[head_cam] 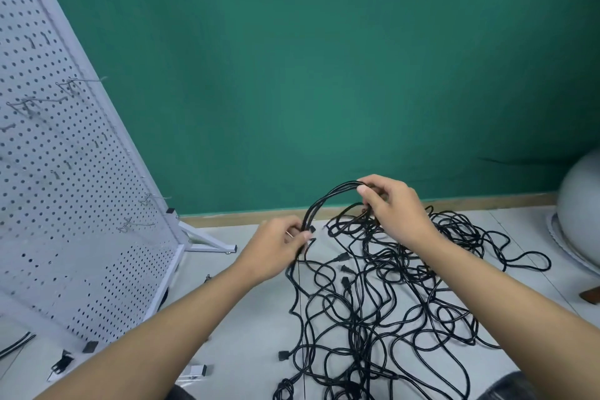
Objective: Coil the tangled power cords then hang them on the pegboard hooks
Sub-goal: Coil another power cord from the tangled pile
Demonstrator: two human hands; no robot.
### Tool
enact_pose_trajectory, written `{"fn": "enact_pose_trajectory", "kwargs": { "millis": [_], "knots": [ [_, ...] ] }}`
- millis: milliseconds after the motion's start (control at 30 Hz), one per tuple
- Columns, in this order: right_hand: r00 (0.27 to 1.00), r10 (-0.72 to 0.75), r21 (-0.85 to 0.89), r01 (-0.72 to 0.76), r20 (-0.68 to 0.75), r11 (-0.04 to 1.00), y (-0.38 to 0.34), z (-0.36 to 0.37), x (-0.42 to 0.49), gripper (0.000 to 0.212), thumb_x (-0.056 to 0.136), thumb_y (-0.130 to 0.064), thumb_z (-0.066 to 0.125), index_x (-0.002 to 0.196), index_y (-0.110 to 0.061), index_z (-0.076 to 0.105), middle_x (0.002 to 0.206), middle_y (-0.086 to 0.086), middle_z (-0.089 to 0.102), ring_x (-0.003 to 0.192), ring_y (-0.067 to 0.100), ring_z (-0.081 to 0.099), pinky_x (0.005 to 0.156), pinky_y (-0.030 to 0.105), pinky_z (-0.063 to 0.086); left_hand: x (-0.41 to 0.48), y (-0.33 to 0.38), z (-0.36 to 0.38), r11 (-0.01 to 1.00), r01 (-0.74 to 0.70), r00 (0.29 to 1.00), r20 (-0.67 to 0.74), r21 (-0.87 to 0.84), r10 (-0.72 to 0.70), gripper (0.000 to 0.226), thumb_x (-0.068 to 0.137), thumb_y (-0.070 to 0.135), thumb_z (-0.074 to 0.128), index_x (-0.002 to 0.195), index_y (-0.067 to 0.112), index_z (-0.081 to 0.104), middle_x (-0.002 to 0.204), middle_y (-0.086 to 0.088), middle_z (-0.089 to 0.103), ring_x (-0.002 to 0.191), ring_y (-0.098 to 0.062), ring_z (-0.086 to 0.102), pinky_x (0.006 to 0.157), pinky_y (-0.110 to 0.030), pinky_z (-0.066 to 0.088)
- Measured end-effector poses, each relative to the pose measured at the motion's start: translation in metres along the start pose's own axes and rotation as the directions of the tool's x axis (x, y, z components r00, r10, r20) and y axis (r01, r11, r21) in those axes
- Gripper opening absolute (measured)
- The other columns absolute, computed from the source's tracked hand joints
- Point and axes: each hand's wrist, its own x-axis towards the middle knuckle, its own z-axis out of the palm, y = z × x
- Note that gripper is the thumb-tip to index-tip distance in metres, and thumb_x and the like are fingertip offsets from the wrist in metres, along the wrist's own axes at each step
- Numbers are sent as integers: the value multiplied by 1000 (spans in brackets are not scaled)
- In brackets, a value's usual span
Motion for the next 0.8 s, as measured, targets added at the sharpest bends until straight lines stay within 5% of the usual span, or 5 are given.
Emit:
{"fn": "enact_pose_trajectory", "kwargs": {
  "millis": [267, 367, 533, 633, 800],
  "knots": [
    [994, 106, -100, -103, 28, 990, 11, 2, 2, 28, 101, -33, 64, 127, -22, 64, 114, -3, 66, 91, 10, 64, 75, 22, 44, 5, 20, -12, 973, 21, 993, -108, -228, -47, 9, 99, 14, 67, 91, 13, 71, 78, -1, 76, 74, -23, 74, 72, -35, 63],
    [1000, 10, -68, -11, -24, 998, -5, 2, -4, 27, 94, -37, 74, 113, -21, 64, 101, -5, 65, 85, 8, 61, 70, 11, 43, 7, 35, -17, 897, 66, 982, -129, -438, -135, 12, 100, 13, 67, 96, 2, 70, 81, -11, 75, 74, -22, 74, 66, -29, 61],
    [803, 43, -129, 43, 595, 991, -15, 16, -23, 43, 85, -50, 80, 119, -27, 68, 114, -12, 71, 103, 2, 66, 94, 20, 52, 12, 48, -22, 754, 61, 964, -159, -654, -215, 14, 98, 16, 70, 97, 3, 68, 86, -12, 77, 82, -22, 76, 67, -30, 61],
    [720, 104, -135, -14, 686, 991, 0, 38, -33, 61, 85, -49, 80, 136, -24, 57, 129, -9, 65, 121, 1, 61, 109, 26, 47, 18, 51, -24, 642, 51, 952, -158, -765, -263, 18, 100, 15, 67, 101, -3, 64, 91, -14, 75, 82, -24, 76, 68, -30, 61],
    [771, 77, 78, -162, 632, 984, 4, 53, -33, 9, 101, -15, 66, 105, -7, 68, 89, 7, 76, 86, 16, 72, 88, 30, 58, 24, 41, -28, 569, 11, 919, -216, -822, -330, 17, 102, 15, 64, 96, -2, 64, 89, -10, 75, 86, -24, 77, 72, -29, 62]
  ]
}}
